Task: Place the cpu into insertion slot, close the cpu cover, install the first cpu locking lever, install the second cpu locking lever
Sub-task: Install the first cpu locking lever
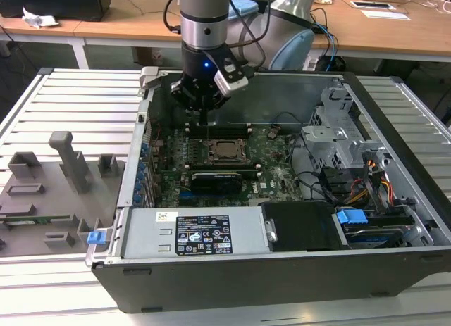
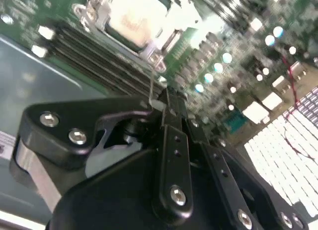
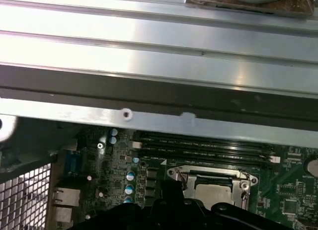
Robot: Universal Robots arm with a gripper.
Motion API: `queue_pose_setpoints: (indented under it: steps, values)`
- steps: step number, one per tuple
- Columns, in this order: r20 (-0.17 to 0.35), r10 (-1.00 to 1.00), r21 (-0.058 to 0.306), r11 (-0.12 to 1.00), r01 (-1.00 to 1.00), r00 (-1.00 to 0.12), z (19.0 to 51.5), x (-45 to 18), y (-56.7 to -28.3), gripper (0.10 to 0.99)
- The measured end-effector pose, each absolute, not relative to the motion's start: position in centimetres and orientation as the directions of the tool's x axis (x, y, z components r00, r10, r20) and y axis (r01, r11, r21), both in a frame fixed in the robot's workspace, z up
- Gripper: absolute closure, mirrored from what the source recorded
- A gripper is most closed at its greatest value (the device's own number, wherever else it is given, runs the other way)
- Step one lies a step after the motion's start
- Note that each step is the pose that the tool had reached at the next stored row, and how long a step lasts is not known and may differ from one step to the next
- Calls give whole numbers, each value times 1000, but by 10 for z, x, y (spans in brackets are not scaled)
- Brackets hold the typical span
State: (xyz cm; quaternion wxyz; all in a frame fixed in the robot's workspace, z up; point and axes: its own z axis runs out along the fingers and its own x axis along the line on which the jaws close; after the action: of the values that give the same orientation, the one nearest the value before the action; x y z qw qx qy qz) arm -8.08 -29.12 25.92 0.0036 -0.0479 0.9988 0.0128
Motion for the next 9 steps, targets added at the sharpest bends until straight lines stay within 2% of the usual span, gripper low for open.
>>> queue_pose_setpoints:
  steps: [9]
  values:
    - [-8, -95, 21, 995, -95, -995, 257, -64, -291, 980]
